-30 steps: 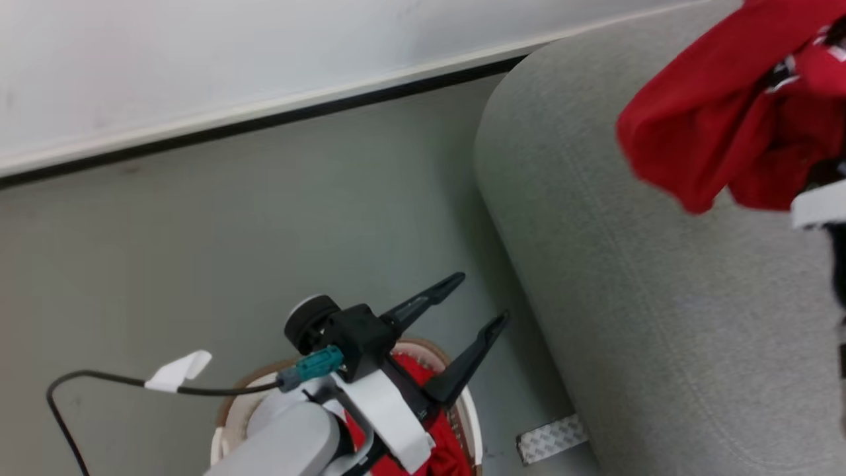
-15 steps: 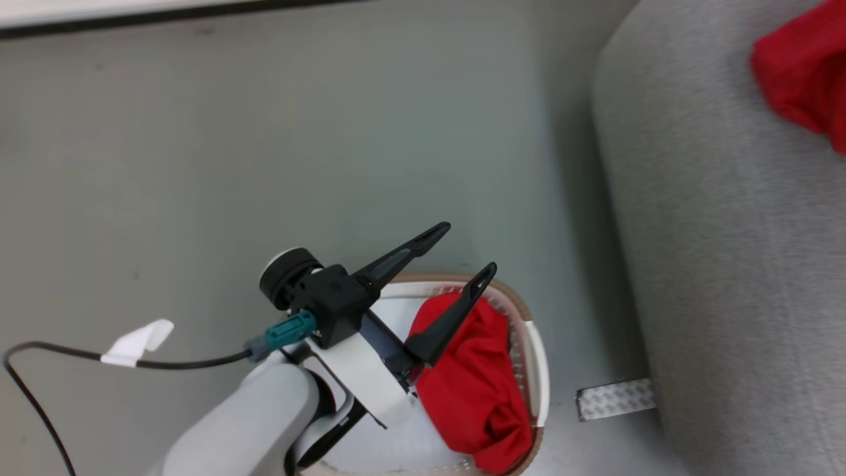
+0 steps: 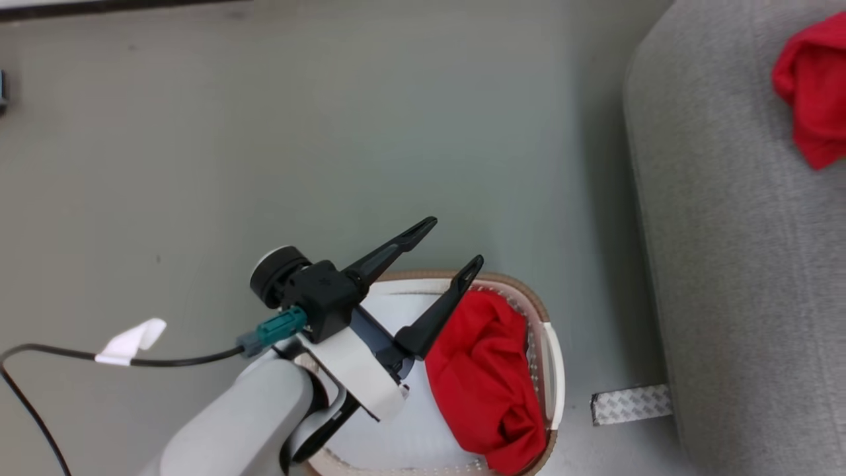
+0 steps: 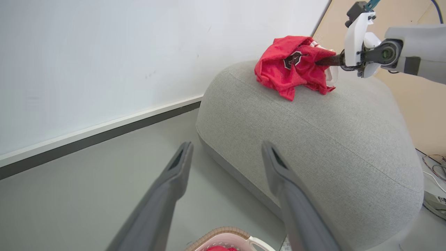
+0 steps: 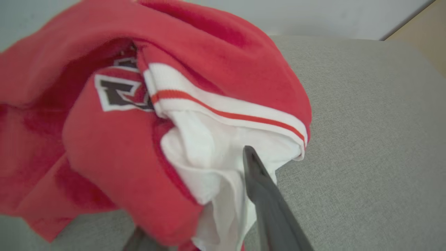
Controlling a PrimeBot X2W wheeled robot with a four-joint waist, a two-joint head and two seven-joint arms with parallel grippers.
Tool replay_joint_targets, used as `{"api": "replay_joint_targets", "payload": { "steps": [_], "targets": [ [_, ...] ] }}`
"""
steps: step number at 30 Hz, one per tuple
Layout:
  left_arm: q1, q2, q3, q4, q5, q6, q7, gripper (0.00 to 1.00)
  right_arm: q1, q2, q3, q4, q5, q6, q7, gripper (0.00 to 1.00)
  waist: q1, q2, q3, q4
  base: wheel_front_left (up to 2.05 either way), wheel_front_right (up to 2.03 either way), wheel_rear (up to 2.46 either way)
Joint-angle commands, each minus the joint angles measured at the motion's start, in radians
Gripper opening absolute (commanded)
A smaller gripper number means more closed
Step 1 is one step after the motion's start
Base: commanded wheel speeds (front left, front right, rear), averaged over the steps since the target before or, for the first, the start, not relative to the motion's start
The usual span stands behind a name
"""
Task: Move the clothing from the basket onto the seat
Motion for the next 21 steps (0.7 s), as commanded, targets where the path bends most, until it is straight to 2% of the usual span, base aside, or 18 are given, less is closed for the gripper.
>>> {"api": "replay_joint_targets", "payload": {
  "steps": [1, 5, 10, 16, 20, 21],
  "targets": [
    [0.015, 0.009, 0.002, 0.008, -0.005, 0.006, -0.006, 1.0, 0.006, 0.008, 0.008, 0.01, -0.012, -0.003, -0.008, 1.0, -0.0001, 0.0, -0.036, -0.019, 0.0, 0.0, 0.0],
    [0.039, 0.007, 0.003, 0.03, -0.019, 0.015, -0.009, 1.0, 0.039, 0.026, 0.047, 0.031, -0.011, -0.003, -0.001, 1.0, -0.0001, 0.0, -0.106, -0.044, 0.0, 0.0, 0.0],
    [0.087, 0.012, 0.017, 0.054, -0.051, 0.041, -0.02, 1.0, 0.084, 0.026, 0.152, 0.021, 0.014, -0.003, 0.009, 1.0, -0.0001, 0.0, -0.213, -0.075, 0.0, 0.0, 0.0],
    [0.154, 0.024, 0.057, 0.06, -0.082, 0.087, -0.04, 1.0, 0.141, 0.011, 0.305, -0.084, 0.123, -0.003, -0.029, 1.0, -0.0001, 0.0, -0.338, -0.097, 0.0, 0.0, 0.0],
    [0.202, 0.022, 0.072, 0.051, -0.101, 0.115, -0.051, 1.0, 0.201, -0.01, 0.374, -0.208, 0.216, -0.003, -0.062, 1.0, -0.0001, 0.0, -0.415, -0.086, 0.0, 0.0, 0.0],
    [0.202, 0.022, 0.072, 0.051, -0.101, 0.115, -0.051, 1.0, 0.201, -0.01, 0.374, -0.208, 0.216, -0.003, -0.062, 1.0, -0.0001, 0.0, -0.415, -0.086, 0.0, 0.0, 0.0]
  ]
}}
